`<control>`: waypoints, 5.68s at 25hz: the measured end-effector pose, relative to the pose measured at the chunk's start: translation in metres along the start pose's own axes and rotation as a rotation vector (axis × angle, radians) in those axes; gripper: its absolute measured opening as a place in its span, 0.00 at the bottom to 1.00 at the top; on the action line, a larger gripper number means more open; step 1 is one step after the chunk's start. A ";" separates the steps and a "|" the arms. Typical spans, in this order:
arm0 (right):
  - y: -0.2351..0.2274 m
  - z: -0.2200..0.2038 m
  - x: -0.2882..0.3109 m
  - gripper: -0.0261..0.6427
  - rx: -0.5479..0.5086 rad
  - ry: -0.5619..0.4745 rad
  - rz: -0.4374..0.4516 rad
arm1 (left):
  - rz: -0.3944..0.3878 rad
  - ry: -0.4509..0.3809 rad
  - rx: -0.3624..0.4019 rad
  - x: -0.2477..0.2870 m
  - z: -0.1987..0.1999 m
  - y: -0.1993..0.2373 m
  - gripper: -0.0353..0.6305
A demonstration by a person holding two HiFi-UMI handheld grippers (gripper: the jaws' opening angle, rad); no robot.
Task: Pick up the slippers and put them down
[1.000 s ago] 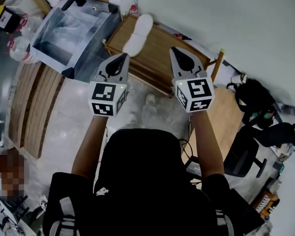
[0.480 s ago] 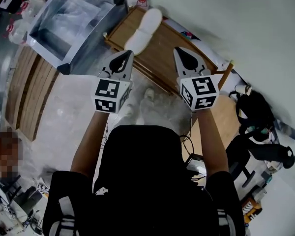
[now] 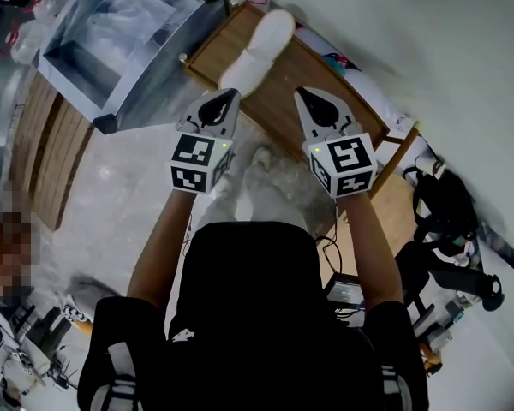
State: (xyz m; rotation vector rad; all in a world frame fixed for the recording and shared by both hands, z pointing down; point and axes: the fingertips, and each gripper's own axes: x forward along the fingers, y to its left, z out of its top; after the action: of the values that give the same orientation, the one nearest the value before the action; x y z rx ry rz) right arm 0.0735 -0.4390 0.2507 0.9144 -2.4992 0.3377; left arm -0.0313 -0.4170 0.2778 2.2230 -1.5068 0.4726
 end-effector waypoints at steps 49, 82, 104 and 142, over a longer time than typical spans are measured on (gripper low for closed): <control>-0.037 -0.156 0.080 0.02 0.064 0.273 0.070 | -0.037 0.470 0.270 0.220 -0.150 0.063 0.42; -0.008 -0.136 0.074 0.02 0.007 0.223 0.100 | 0.104 0.405 0.275 0.109 -0.137 0.080 0.10; 0.129 -0.077 -0.014 0.02 -0.105 0.104 -0.006 | 0.122 0.271 0.296 -0.078 -0.129 0.063 0.10; 0.372 -0.079 -0.166 0.02 -0.190 -0.008 -0.079 | 0.142 0.062 0.225 -0.385 -0.193 0.009 0.09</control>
State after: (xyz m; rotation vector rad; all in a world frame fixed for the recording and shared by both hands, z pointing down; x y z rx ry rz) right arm -0.0324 -0.0396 0.2106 0.9340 -2.4440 0.0690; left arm -0.1869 -0.0162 0.2552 2.2510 -1.6568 0.7834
